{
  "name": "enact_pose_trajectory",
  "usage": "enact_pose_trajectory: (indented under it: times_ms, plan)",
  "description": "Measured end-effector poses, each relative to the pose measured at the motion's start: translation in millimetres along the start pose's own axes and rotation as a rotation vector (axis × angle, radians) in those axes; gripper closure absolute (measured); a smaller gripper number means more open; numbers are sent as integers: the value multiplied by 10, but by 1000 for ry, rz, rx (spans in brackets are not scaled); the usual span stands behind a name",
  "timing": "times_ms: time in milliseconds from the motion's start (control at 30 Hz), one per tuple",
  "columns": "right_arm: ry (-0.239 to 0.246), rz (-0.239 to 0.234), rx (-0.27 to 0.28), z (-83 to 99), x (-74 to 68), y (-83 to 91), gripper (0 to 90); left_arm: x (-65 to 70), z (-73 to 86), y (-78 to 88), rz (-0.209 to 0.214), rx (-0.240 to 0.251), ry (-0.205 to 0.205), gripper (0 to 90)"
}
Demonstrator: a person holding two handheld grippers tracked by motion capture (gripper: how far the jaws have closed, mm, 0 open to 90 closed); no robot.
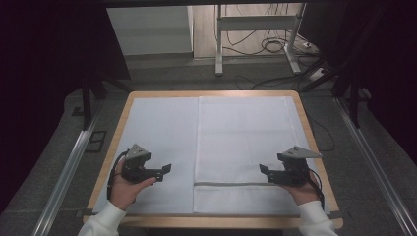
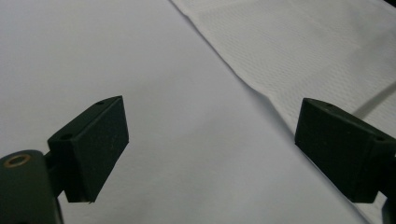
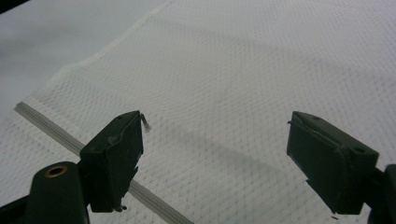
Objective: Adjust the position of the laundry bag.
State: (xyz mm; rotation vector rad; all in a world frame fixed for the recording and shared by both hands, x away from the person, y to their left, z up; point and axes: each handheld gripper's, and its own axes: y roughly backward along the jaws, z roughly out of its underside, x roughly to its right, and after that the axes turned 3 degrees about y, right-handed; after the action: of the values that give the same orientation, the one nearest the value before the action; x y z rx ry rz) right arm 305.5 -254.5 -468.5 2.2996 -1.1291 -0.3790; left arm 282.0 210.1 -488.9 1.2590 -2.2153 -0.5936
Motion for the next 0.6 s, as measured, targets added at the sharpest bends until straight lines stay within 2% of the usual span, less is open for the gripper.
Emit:
enact_pose_trajectory:
  times_ms: [100, 167, 200, 300, 333, 433, 500, 600]
  plan:
    - [-3, -8, 10, -6, 24, 1, 181, -26, 6, -26, -19, 10, 5, 118]
    - [0, -3, 6, 18, 40, -10, 179, -71, 12, -66, -3, 14, 62, 142]
    - [6, 10, 9, 29, 39, -7, 171, -78, 10, -68, 0, 24, 77, 145]
    - [16, 22, 14, 21, 31, 1, 164, -61, 7, -45, -19, 46, 73, 154]
    - [25, 28, 31, -3, 18, 6, 150, -42, 9, 3, -34, 56, 59, 155]
    - [33, 41, 22, 16, 6, -17, 168, -2, 13, 81, -56, 45, 68, 194]
    - [48, 49, 11, 54, -6, -26, 170, 28, -1, 112, -49, 44, 61, 198]
    - [44, 48, -1, 54, 13, -35, 166, 52, -31, 119, -38, 37, 48, 189]
